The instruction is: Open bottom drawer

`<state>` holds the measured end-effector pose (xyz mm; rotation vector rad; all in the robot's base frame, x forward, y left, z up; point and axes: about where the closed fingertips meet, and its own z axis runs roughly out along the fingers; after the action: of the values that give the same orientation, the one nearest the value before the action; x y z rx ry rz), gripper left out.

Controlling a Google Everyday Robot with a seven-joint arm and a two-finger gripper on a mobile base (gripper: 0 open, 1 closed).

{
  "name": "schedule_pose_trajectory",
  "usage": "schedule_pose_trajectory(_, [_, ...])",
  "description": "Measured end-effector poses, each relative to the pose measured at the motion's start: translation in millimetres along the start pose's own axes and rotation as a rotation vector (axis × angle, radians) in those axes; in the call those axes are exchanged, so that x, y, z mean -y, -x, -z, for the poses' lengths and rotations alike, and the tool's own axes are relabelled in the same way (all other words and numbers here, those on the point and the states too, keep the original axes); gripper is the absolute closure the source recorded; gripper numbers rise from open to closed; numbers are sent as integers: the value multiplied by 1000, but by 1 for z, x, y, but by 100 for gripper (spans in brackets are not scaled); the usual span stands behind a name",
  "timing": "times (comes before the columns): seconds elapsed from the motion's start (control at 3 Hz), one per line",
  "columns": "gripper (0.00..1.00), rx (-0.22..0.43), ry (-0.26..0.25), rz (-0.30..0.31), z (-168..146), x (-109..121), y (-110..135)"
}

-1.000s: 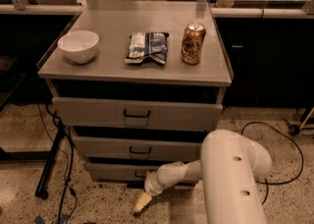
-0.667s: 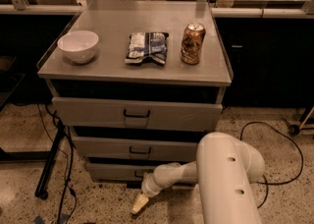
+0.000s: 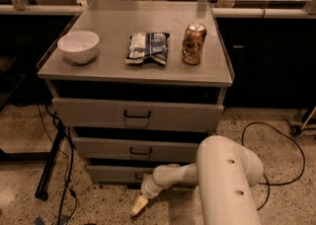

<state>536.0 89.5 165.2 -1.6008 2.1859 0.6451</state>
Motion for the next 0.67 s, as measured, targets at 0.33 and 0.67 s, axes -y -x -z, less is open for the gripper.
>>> schedule_pose_trajectory(0.33, [0,-17,40,1,-7,-6,-5])
schedule_pose_trajectory(0.67, [0,-17,40,1,-4,-7,-3])
